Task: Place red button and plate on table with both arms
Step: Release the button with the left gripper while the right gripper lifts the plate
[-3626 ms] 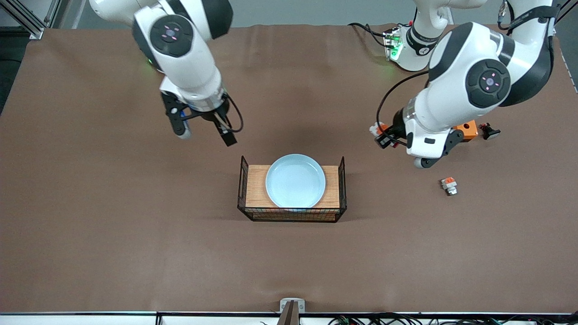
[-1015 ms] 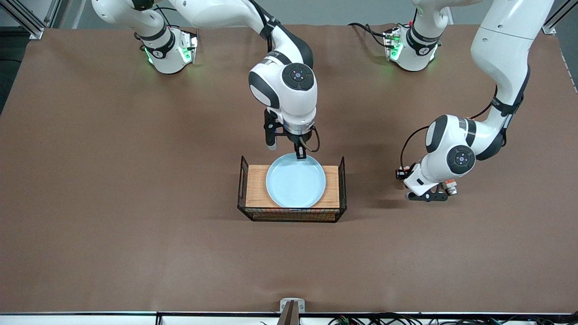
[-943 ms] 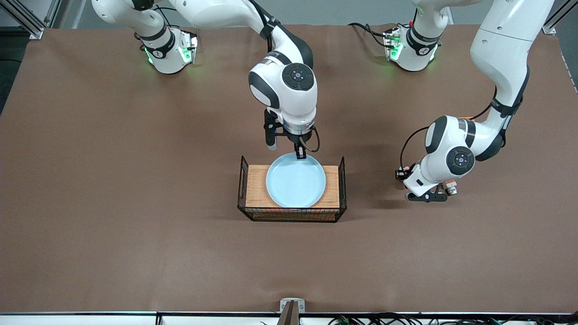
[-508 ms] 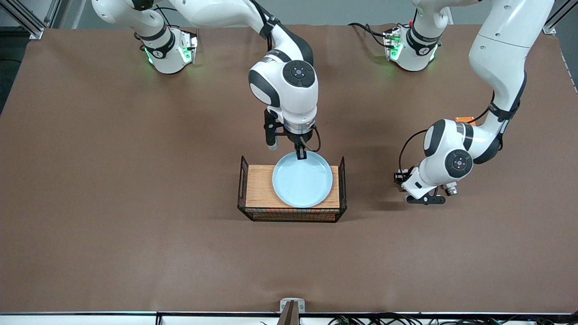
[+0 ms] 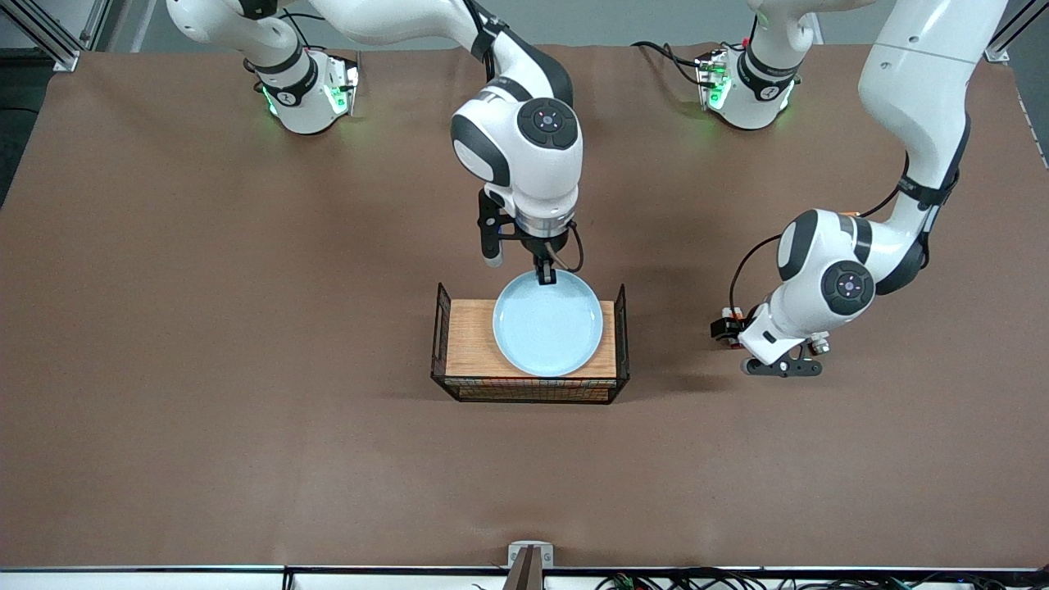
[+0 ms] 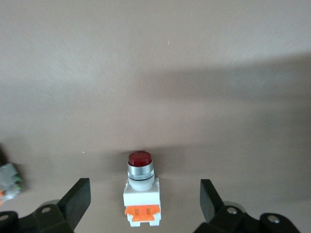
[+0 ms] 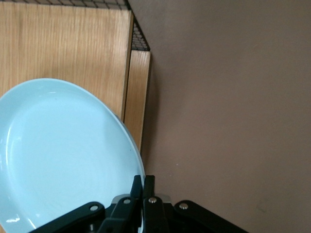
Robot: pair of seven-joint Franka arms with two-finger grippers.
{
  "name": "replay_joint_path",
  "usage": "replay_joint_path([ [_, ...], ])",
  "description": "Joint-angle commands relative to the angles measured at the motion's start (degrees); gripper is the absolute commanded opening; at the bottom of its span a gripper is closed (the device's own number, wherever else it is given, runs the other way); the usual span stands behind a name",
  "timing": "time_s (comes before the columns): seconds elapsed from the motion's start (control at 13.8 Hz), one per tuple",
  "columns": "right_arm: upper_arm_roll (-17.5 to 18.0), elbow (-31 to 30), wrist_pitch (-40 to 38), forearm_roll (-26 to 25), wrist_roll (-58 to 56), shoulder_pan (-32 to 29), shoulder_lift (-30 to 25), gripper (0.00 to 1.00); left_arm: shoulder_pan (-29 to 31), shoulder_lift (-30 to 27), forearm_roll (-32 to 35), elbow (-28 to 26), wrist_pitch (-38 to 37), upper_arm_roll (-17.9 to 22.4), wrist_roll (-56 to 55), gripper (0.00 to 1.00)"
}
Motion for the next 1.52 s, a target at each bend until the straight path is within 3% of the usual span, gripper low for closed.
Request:
replay_joint_path([
  [0.0,0.2,3.2,-6.4,0.4,0.7,0.2,-0.5,0.00,0.4,-5.4,1.1,-1.1,-0.9,-0.3,-0.5,0.99],
  [0.15,0.2,4.6,-10.2,1.8,-0.5,-0.4,-1.8,0.00,0.7,-10.0,0.3,-1.1,-5.3,-0.2,0.1,0.99],
  [0.36,0.2,4.6,-14.6,8.0,-7.9,-3.0,-5.8,0.00,3.0,-16.5,0.2,-1.1,-10.2,-0.3,0.3,1.00],
  [0.65,0.1,4.6,-22.1,12.7,-22.4,-9.0,-10.7,0.00,3.3,-23.1,-1.4,-1.1,-14.4,0.3,0.6,1.00],
  [1.02,-0.2,4.1,-33.0,15.0,-53.6,-22.3,-17.4,0.00,5.8,-30.5,-5.1,-0.8,-19.0,0.5,1.3,1.00],
  [1.31,-0.4,2.5,-36.7,15.6,-79.7,-34.6,-19.2,0.01,6.9,-30.8,-5.3,4.6,-26.1,1.0,3.2,1.00],
  [1.45,-0.6,1.2,-36.2,15.3,-89.8,-39.9,-19.4,0.01,3.4,-30.9,-5.4,5.9,-28.0,5.4,4.5,1.00],
])
